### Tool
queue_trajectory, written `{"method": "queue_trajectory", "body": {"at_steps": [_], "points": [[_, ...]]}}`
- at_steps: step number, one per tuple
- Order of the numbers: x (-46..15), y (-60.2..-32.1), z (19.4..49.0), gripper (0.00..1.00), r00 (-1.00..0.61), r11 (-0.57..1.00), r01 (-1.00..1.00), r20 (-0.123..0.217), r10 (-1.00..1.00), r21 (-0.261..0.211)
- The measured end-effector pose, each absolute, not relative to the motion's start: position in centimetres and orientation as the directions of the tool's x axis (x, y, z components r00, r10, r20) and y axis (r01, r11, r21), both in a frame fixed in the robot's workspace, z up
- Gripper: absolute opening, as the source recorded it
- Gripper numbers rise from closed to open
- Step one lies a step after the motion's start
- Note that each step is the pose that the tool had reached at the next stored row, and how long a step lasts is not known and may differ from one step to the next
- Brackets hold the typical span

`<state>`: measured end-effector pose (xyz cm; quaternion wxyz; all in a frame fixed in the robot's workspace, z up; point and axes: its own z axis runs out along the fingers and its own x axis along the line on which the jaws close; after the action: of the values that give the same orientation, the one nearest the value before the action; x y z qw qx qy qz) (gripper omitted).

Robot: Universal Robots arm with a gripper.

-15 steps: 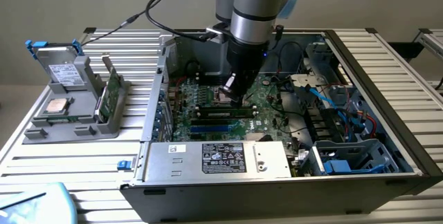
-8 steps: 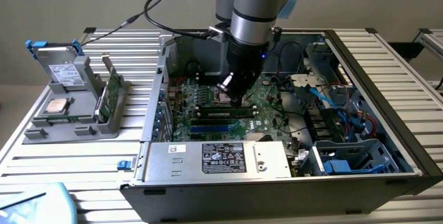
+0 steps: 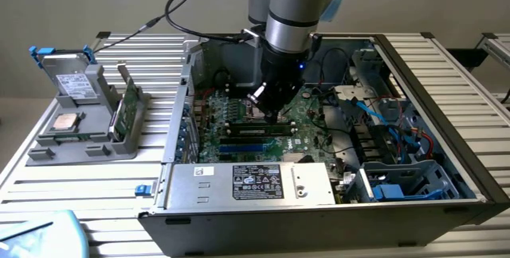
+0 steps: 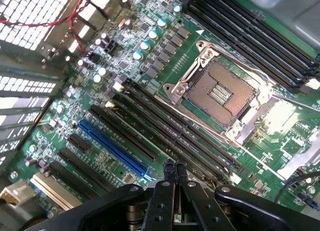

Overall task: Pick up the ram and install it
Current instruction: 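Press down the ram until it locks into place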

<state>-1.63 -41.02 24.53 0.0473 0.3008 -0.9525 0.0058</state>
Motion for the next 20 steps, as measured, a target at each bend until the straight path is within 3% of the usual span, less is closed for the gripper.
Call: {"method": "queue_trajectory", "body": {"at_steps": [20], "points": [[-1.63, -41.02, 24.52, 0.11, -0.945, 0.949, -0.315, 0.091, -0.315, 0.016]]}}
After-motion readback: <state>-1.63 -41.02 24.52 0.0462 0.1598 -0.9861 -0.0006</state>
